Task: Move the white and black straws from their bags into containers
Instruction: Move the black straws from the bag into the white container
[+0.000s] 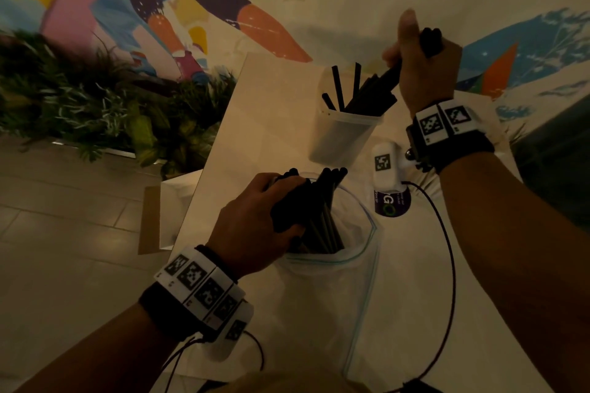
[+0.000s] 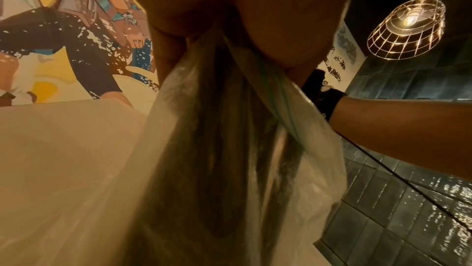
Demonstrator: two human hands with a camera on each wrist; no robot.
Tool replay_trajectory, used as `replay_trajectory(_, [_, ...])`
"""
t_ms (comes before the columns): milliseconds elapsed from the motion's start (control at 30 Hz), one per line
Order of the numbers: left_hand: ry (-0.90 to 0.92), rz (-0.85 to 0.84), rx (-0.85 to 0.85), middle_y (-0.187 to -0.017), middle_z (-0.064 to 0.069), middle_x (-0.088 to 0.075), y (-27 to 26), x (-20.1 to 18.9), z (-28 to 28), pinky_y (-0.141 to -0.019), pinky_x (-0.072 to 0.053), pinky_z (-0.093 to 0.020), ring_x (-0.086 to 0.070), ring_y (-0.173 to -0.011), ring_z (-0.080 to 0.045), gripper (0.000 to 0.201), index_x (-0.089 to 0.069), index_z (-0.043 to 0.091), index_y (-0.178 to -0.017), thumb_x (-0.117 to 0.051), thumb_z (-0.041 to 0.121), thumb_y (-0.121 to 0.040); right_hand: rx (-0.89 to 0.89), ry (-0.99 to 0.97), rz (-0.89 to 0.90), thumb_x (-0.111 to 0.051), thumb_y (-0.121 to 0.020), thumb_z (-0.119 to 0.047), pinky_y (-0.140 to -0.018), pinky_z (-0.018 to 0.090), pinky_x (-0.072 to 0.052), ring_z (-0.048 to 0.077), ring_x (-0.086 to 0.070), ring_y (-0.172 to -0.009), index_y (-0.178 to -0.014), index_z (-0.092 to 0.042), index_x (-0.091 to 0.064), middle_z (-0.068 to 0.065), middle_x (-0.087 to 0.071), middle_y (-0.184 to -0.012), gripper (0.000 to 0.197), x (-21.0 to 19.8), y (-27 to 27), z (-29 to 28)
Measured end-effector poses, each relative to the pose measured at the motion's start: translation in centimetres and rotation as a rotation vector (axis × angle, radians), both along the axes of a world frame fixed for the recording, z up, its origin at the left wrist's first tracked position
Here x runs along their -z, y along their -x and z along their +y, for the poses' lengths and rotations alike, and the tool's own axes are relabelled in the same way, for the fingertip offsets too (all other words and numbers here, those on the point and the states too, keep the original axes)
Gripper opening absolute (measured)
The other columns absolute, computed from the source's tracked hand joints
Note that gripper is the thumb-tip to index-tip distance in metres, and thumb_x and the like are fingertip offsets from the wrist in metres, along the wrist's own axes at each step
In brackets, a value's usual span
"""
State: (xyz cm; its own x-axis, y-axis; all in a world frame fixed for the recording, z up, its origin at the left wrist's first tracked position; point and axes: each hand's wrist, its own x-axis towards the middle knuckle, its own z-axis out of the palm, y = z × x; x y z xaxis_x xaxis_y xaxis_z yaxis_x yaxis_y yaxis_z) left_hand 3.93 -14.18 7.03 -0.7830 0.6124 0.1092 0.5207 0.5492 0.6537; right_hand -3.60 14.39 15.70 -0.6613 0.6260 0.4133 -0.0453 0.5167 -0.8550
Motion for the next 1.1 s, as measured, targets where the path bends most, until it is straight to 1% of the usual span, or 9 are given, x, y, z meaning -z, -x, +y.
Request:
replay_trajectory(100, [-0.015, -0.002, 0.007, -0.127, 0.006, -0.047, 0.0, 0.1, 0.0, -0.076, -0.056, -0.036, -0.058, -0.100, -0.020, 0.064, -0.038, 0.043, -0.129, -0.062, 0.046, -0.070, 0.060, -0.076, -0.077, -0.045, -0.092, -0.055, -0.077, 0.031, -0.052, 0.017, -0.065, -0.068, -0.058, -0.027, -0.063, -0.009, -0.061, -0.057, 0.048, -0.1, 0.4, 0.7])
replay_trajectory(367, [-0.005, 0.011, 0.030, -0.127, 0.005, -0.047, 0.2, 0.1, -0.2, -0.075, -0.056, -0.034, -0.058, -0.098, -0.020, 0.066, -0.040, 0.041, -0.130, -0.072, 0.040, -0.073, 0.008, -0.129, -0.583, -0.030, -0.080, -0.079, -0.089, 0.036, -0.040, 0.028, -0.057, -0.098, -0.083, -0.016, -0.061, 0.007, -0.062, -0.095, 0.070, -0.4, 1.7, 1.2])
replay_trajectory(433, [-0.001, 0.017, 0.031, -0.126, 0.005, -0.047, 0.3, 0.2, -0.3, -0.074, -0.055, -0.033, -0.058, -0.098, -0.020, 0.064, -0.040, 0.041, -0.130, -0.067, 0.044, -0.072, 0.028, -0.140, -0.556, -0.036, -0.082, -0.075, -0.104, 0.039, -0.034, 0.030, -0.043, -0.128, -0.128, -0.015, -0.050, 0.010, -0.050, -0.134, 0.076, 0.1, 2.0, 1.4])
replay_trajectory(500, [-0.001, 0.011, 0.028, -0.126, 0.005, -0.047, 0.3, 0.2, -0.4, -0.074, -0.055, -0.034, -0.058, -0.097, -0.020, 0.064, -0.039, 0.041, -0.130, -0.066, 0.045, -0.071, 0.084, -0.132, -0.412, -0.046, -0.088, -0.061, -0.114, 0.039, -0.025, 0.026, -0.025, -0.142, -0.150, -0.017, -0.018, 0.008, -0.022, -0.156, 0.081, 0.6, 2.0, 1.5])
replay_trajectory(600, [0.002, -0.005, 0.023, -0.126, 0.006, -0.047, 0.3, -0.1, -0.3, -0.074, -0.056, -0.035, -0.058, -0.098, -0.020, 0.063, -0.037, 0.045, -0.128, -0.061, 0.049, -0.070, 0.106, -0.217, -0.322, -0.045, -0.095, -0.046, -0.114, 0.039, -0.020, 0.027, -0.018, -0.144, -0.151, -0.019, -0.007, 0.011, -0.010, -0.158, 0.073, 1.5, 2.3, 1.5])
replay_trajectory(667, [0.006, -0.004, 0.019, -0.126, 0.006, -0.047, 0.4, -0.2, -0.3, -0.074, -0.056, -0.036, -0.058, -0.097, -0.020, 0.062, -0.036, 0.046, -0.127, -0.057, 0.054, -0.069, 0.018, -0.269, -0.512, -0.038, -0.097, -0.048, -0.115, 0.041, -0.017, 0.030, -0.016, -0.144, -0.151, -0.018, -0.010, 0.013, -0.010, -0.158, 0.067, 2.6, 2.8, 1.5])
replay_trajectory(767, [0.008, -0.008, 0.016, -0.126, 0.006, -0.047, 0.4, -0.1, -0.2, -0.074, -0.055, -0.036, -0.058, -0.098, -0.020, 0.063, -0.035, 0.046, -0.127, -0.060, 0.050, -0.070, -0.133, -0.370, -0.779, -0.034, -0.096, -0.052, -0.098, 0.040, -0.034, 0.037, -0.043, -0.125, -0.129, -0.009, -0.042, 0.020, -0.038, -0.140, 0.055, 4.5, 3.4, 1.5])
replay_trajectory(833, [0.002, -0.010, 0.014, -0.126, 0.006, -0.047, 0.3, 0.0, -0.4, -0.074, -0.054, -0.033, -0.058, -0.098, -0.019, 0.063, -0.036, 0.046, -0.127, -0.062, 0.048, -0.070, -0.132, -0.412, -0.782, -0.037, -0.093, -0.057, -0.090, 0.041, -0.038, 0.037, -0.050, -0.113, -0.119, -0.006, -0.045, 0.022, -0.043, -0.129, 0.058, 5.2, 3.8, 1.4])
replay_trajectory(1100, [0.001, -0.012, 0.012, -0.126, 0.005, -0.047, 0.3, 0.1, -0.7, -0.073, -0.049, -0.026, -0.058, -0.098, -0.019, 0.065, -0.041, 0.041, -0.130, -0.069, 0.043, -0.071, -0.131, -0.369, -0.701, -0.048, -0.082, -0.067, -0.111, 0.046, -0.029, 0.029, -0.034, -0.136, -0.145, -0.016, -0.032, 0.010, -0.032, -0.151, 0.082, 4.4, 3.6, 0.0])
